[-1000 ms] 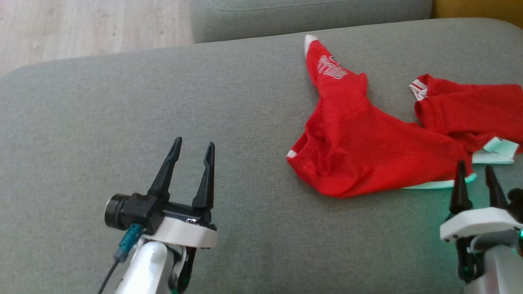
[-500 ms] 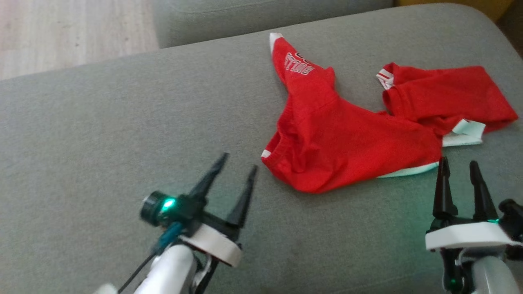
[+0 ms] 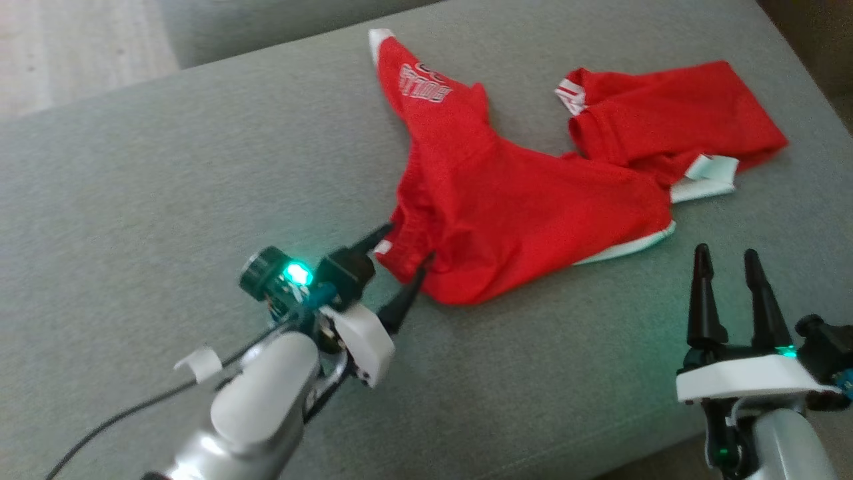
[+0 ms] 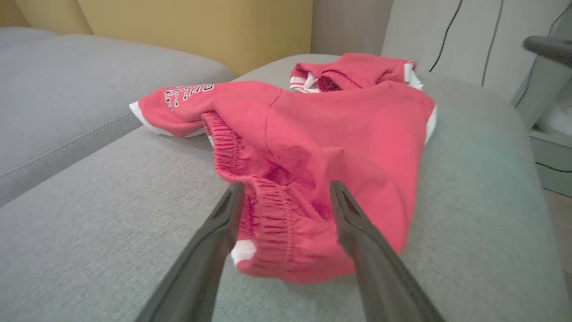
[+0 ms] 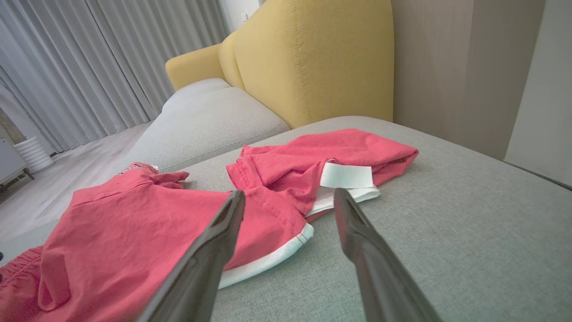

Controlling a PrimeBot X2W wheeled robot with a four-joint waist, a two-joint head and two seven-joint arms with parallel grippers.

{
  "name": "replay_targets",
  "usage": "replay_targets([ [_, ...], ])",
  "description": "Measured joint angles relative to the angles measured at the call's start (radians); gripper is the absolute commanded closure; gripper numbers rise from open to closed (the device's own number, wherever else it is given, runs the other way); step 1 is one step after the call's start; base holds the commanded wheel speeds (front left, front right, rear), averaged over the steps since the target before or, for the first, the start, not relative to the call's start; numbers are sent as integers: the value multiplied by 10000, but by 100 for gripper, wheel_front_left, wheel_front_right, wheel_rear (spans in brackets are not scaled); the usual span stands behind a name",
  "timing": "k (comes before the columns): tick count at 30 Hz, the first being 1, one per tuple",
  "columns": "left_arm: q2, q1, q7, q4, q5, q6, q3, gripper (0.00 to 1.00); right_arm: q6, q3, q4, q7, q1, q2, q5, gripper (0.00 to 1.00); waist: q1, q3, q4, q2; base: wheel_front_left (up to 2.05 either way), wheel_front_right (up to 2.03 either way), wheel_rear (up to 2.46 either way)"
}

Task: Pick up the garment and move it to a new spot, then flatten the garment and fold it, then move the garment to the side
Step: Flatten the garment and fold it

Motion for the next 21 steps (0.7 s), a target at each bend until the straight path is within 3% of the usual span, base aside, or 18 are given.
replay_targets([
  [8,-146,-617,886,1369,-489,12,119,0,0,347,-31,0,-53,0,184,0,0,224,-665,0,0,0,0],
  [9,-188,-655,999,1486,-608,10,69,13,0,364,-31,0,-60,0,184,0,0,237,-725,0,0,0,0],
  [10,-207,-704,1091,1570,-692,8,-6,73,0,376,-31,0,-73,0,186,0,0,245,-770,0,0,0,0],
  [11,-221,-743,1129,1630,-779,6,-48,100,0,382,-31,0,-91,0,201,0,0,249,-803,0,0,0,0],
  [21,-75,-1119,-1099,1277,-1599,29,892,100,0,263,-180,0,-124,-2,90,0,0,46,-249,0,0,0,0],
])
